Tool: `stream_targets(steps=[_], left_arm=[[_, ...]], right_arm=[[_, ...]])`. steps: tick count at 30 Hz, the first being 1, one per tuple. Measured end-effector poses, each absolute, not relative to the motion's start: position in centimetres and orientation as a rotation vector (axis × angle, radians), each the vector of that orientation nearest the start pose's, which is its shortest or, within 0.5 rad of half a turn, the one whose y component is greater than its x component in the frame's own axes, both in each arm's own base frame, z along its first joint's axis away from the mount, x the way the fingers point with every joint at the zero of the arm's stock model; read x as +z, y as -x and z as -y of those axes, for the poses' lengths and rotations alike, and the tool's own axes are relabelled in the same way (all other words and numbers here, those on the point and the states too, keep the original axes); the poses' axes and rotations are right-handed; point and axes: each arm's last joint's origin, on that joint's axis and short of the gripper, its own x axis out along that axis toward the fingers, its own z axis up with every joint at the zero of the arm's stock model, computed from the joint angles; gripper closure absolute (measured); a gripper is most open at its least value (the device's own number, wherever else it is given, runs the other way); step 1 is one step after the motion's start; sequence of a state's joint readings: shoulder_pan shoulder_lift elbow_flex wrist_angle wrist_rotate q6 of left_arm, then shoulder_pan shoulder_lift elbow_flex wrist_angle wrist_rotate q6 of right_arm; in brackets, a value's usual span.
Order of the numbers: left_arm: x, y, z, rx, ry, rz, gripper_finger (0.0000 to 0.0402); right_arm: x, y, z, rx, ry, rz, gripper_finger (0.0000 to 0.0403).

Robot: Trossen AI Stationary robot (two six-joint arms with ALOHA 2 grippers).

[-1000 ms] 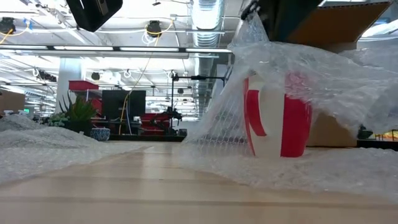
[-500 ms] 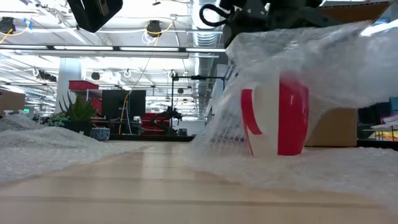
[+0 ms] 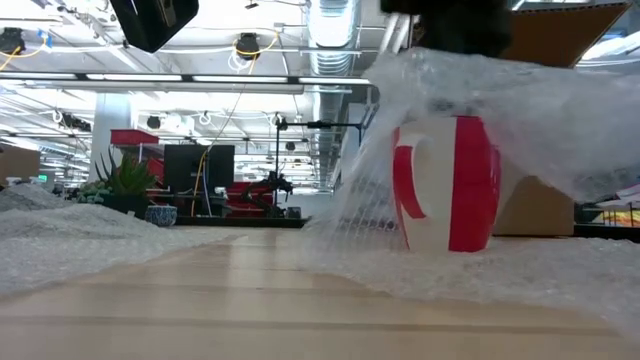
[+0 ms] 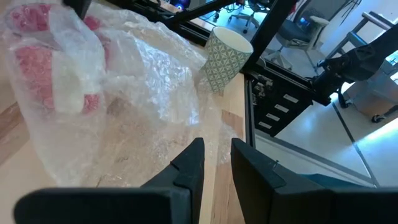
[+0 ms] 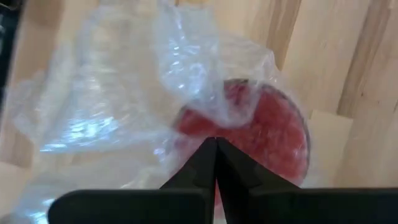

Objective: Wrap mug
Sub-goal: Wrap the red mug in the right bubble wrap

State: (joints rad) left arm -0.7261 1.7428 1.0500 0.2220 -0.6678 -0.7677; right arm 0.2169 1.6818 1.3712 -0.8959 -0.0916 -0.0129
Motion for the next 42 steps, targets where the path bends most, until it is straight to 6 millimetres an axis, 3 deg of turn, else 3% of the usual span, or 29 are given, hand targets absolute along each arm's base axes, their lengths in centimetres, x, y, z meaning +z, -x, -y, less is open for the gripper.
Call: stream_targets(steps=[6,17,21,26,31,34,39,42], left_arm=[[21.2,-29.0,23.4,0.083,0.455,-0.360,0.0343],[21.2,-29.0,23.4,0.086,0.453,-0.361,0.0343],[21.2,-29.0,23.4,0.087,0.452,-0.360,0.0343],[21.2,-29.0,23.4,0.087,0.452,-0.360,0.0343],[21.2,-29.0,23.4,0.087,0.452,-0.361,0.0343],[21.2,-29.0,23.4,0.087,0.451,-0.361,0.0343],[21.2,-29.0,23.4,0.087,0.448,-0.362,0.0343],[21.2,-29.0,23.4,0.087,0.448,-0.362,0.0343]], right_arm=[[27.0,-31.5,-6.7,0.065,0.039,-1.195,0.0403],[18.2,-34.8,-7.1,-0.031,0.055,-1.441,0.0403],[17.0,-35.4,-7.8,-0.003,0.080,-1.452,0.0403],[19.5,-35.5,-9.0,0.038,0.122,-1.430,0.0403],[24.9,-34.3,-9.5,0.079,0.121,-1.305,0.0403],[26.6,-33.4,-9.3,0.042,0.120,-1.253,0.0403],[27.8,-32.9,-9.0,0.022,0.101,-1.209,0.0403],[26.3,-33.3,-9.4,0.082,0.089,-1.240,0.0403]])
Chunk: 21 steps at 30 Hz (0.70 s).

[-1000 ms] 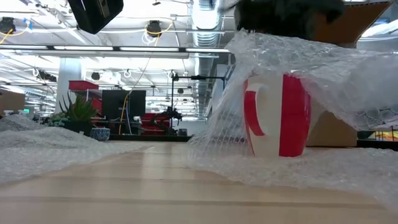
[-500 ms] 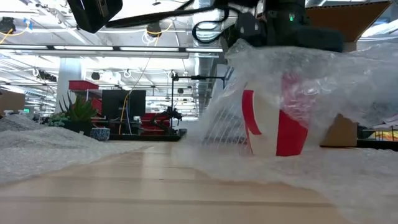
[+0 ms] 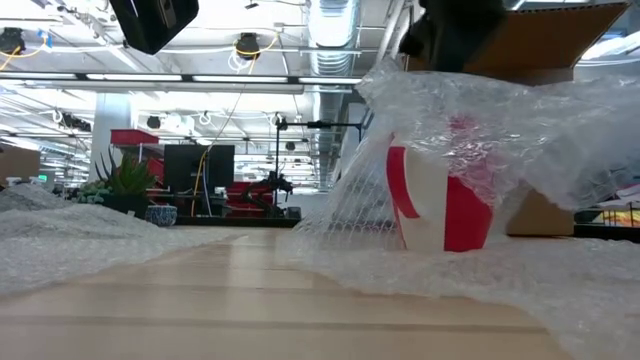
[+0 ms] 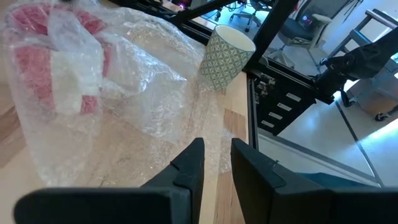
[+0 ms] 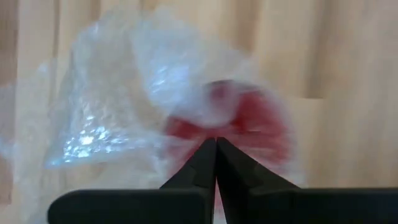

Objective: Wrap mug
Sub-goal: Wrap the red mug in the right bubble wrap

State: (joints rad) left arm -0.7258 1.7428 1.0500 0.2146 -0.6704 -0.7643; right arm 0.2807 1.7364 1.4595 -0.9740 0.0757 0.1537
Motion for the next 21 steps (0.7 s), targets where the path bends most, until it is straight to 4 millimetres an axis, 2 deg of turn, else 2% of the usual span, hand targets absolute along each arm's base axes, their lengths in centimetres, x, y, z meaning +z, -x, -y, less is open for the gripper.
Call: stream_targets(steps=[8,12,16,19,21], left_arm=[[21.2,-29.0,23.4,0.086,0.448,-0.364,0.0343],[21.2,-29.0,23.4,0.087,0.449,-0.363,0.0343],[21.2,-29.0,23.4,0.087,0.453,-0.363,0.0343],[21.2,-29.0,23.4,0.087,0.452,-0.363,0.0343],[21.2,-29.0,23.4,0.087,0.452,-0.363,0.0343]], right_arm=[[19.2,-34.6,-8.9,0.164,0.073,-1.376,0.0403],[17.2,-35.3,-8.3,0.174,0.098,-1.422,0.0403],[17.6,-35.3,-8.0,0.173,0.103,-1.433,0.0403],[19.6,-35.0,-8.0,0.175,0.105,-1.422,0.0403],[21.7,-34.7,-8.1,0.176,0.109,-1.380,0.0403]])
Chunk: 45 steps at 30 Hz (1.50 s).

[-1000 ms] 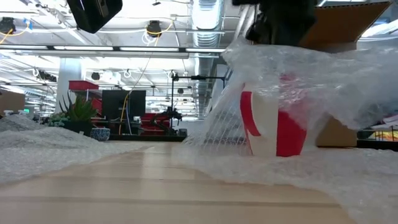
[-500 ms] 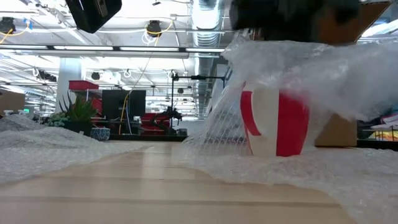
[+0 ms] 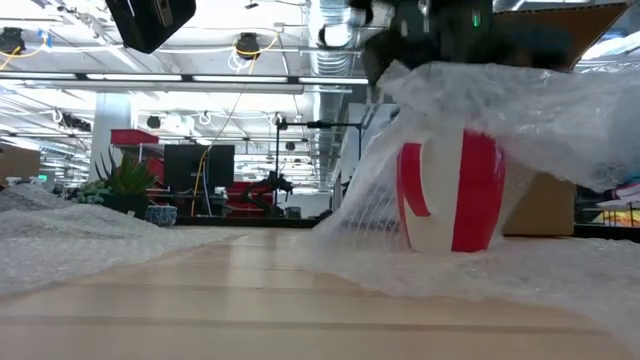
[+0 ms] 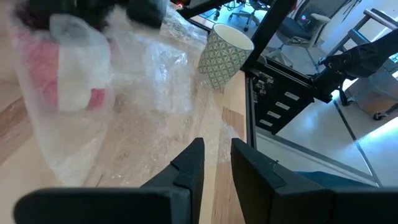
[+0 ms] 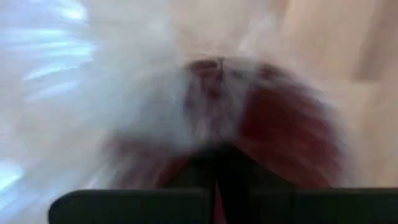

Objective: Wrap mug
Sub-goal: Wrap the red mug in the right bubble wrap

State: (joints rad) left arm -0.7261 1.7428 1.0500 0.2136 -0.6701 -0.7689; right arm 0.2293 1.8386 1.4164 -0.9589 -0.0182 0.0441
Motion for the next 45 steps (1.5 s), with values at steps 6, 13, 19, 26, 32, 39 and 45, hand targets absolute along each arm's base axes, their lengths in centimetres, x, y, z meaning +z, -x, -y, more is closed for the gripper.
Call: stream_targets(steps=[6,13,19,26,32,39,45], left_arm=[[21.1,-29.0,23.4,0.089,0.453,-0.364,0.0343],[21.1,-29.0,23.3,0.090,0.449,-0.368,0.0343],[21.0,-29.0,23.3,0.093,0.445,-0.374,0.0343],[21.0,-29.0,23.3,0.094,0.449,-0.373,0.0343],[21.0,-29.0,23.3,0.096,0.456,-0.373,0.0343],[21.0,-29.0,23.3,0.099,0.466,-0.375,0.0343],[21.0,-29.0,23.3,0.101,0.473,-0.376,0.0343]], right_arm=[[27.5,-32.6,-7.8,0.163,0.088,-1.225,0.0403],[28.1,-31.9,-8.3,0.296,0.018,-1.118,0.0403],[24.6,-32.1,-7.9,0.314,-0.003,-1.142,0.0403],[21.3,-32.6,-7.0,0.308,-0.057,-1.191,0.0403],[18.1,-33.9,-7.2,0.311,-0.049,-1.254,0.0403],[18.5,-34.0,-7.2,0.299,-0.032,-1.300,0.0403],[24.5,-33.3,-6.9,0.243,0.014,-1.241,0.0403]])
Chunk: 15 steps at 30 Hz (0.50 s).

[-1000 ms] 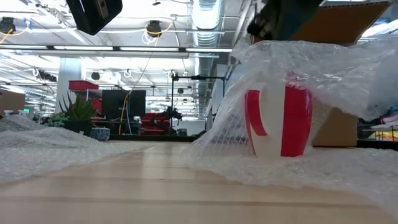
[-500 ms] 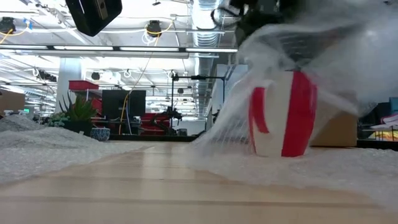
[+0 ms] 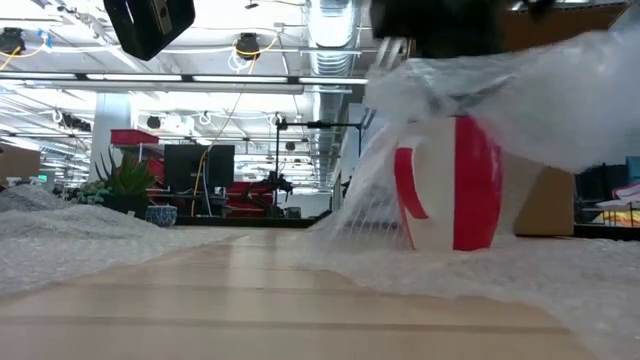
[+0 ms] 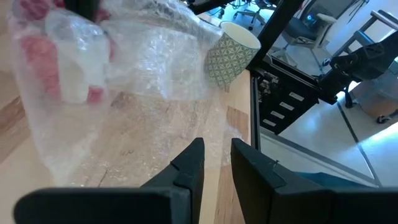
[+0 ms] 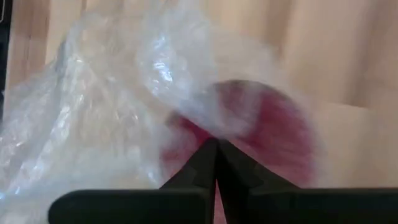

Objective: Wrap mug
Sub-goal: Wrap the red mug in the right bubble wrap

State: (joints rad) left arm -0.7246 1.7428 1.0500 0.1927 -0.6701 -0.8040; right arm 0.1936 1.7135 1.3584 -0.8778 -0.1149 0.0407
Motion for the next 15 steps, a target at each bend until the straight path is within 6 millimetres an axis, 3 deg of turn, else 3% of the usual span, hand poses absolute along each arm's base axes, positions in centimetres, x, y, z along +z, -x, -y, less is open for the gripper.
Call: stream_targets(steps=[8,15], left_arm=[[21.0,-29.0,23.3,0.102,0.474,-0.377,0.0343],[21.0,-29.0,23.3,0.102,0.472,-0.377,0.0343]], right_arm=[[28.6,-31.8,-7.0,0.295,-0.006,-1.089,0.0403],[25.3,-32.7,-7.9,0.426,-0.056,-1.104,0.0403]])
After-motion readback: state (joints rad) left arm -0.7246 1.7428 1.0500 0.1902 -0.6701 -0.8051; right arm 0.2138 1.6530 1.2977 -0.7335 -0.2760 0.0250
